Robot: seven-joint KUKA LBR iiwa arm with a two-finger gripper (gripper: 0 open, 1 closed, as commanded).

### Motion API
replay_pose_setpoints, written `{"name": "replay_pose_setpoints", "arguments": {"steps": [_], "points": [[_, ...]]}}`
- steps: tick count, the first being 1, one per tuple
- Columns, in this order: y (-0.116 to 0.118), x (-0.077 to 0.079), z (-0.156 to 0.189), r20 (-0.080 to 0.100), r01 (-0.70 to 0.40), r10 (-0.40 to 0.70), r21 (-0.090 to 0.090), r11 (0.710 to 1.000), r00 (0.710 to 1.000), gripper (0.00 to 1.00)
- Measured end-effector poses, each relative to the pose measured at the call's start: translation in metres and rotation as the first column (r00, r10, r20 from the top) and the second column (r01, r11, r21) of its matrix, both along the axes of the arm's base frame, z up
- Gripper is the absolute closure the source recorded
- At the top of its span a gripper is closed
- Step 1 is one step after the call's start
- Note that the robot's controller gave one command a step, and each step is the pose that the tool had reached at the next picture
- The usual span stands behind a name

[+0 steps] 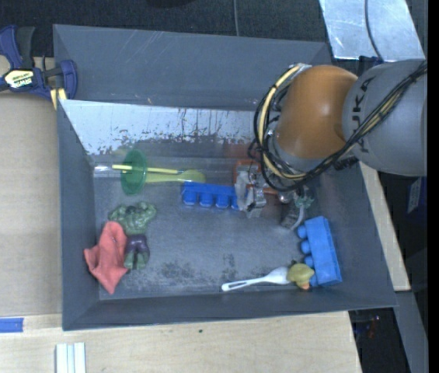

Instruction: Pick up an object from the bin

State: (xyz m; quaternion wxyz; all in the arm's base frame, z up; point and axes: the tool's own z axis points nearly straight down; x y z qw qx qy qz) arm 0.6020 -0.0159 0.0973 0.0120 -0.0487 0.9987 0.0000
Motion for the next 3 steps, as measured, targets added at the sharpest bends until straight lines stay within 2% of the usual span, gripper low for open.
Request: {"name": "replay_pose_setpoints", "arguments": {"steps": [1, 2, 3], "points": [[0.001, -0.006, -0.004, -0.025, -0.001, 0.001, 0.001, 1.0, 1.0, 0.0], [0.001, -0.006, -0.004, -0.024, -0.002, 0.002, 0.001, 1.0, 1.0, 0.0], [0.014, 0.007, -0.013, -0.026, 0.068, -0.068, 0.0, 0.998, 0.997, 0.0]]}}
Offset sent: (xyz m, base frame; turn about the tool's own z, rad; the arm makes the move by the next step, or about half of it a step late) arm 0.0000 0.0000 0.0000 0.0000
